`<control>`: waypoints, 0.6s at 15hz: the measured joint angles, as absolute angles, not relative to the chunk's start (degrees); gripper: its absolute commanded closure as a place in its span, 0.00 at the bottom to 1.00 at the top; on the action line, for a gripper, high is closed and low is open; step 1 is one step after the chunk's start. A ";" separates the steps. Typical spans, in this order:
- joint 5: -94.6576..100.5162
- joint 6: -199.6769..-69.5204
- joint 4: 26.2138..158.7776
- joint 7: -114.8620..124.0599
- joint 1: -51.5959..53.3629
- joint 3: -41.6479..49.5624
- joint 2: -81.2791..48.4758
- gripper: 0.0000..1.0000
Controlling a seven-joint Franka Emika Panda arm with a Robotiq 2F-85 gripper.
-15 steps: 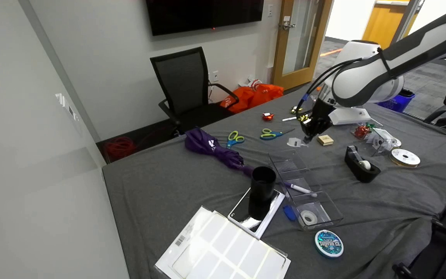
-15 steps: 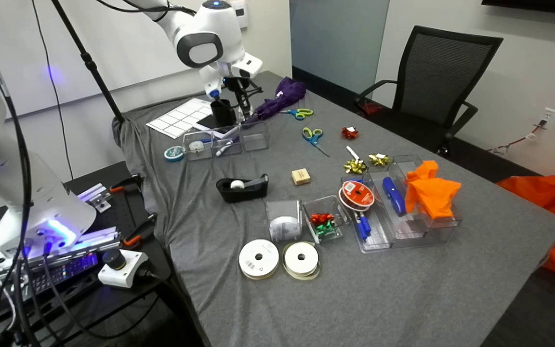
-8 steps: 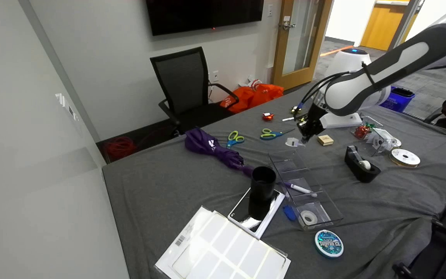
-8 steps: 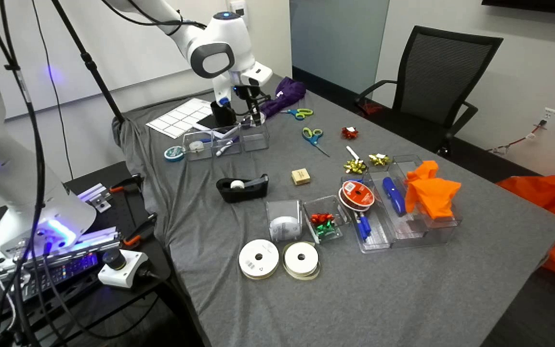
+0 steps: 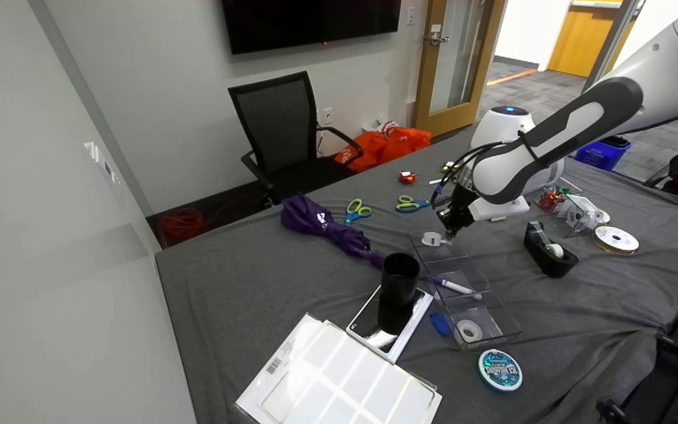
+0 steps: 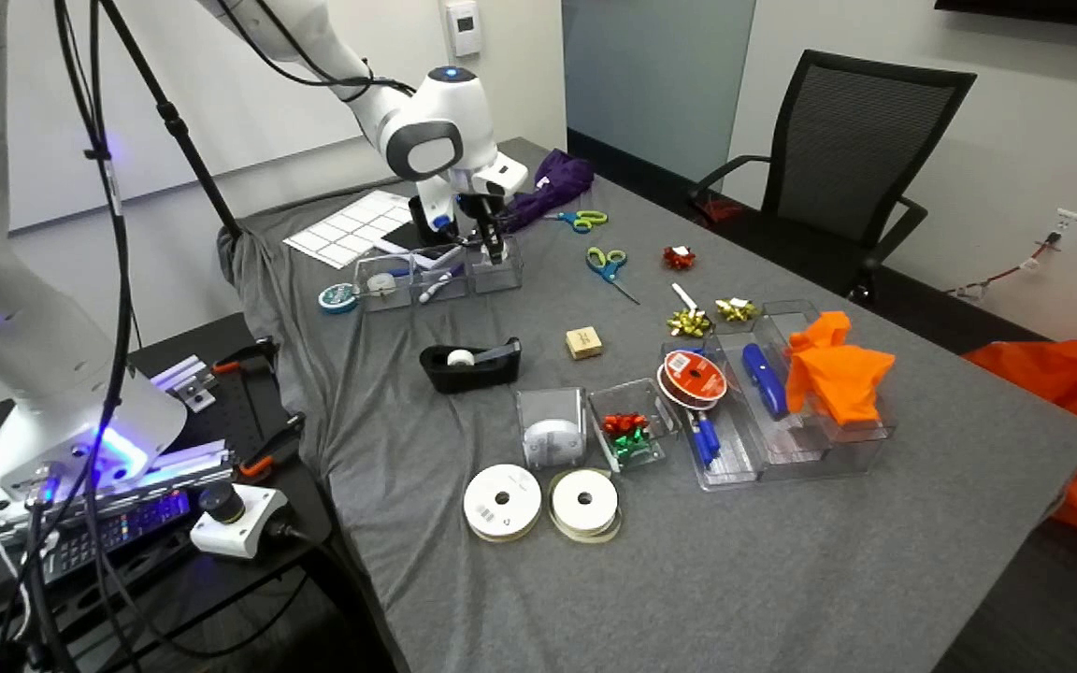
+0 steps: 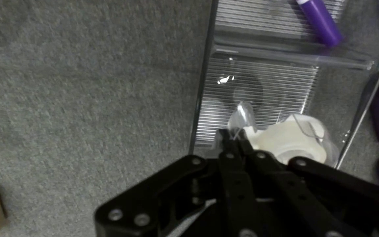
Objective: Move the tap dispenser to the furthest compartment on the tray
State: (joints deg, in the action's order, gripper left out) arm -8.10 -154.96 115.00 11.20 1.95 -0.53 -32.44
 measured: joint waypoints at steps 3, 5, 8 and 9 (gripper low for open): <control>-8.29 -157.09 114.07 11.17 1.96 -1.79 -34.22 0.71; -8.29 -157.58 113.58 11.21 2.00 -2.03 -35.00 0.66; -8.28 -157.58 113.33 11.21 2.01 -2.03 -35.41 0.44; -8.28 -157.58 113.32 11.21 2.01 -2.03 -35.40 0.38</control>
State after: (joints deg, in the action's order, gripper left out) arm -8.28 -157.58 113.32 11.21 2.01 -2.03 -35.40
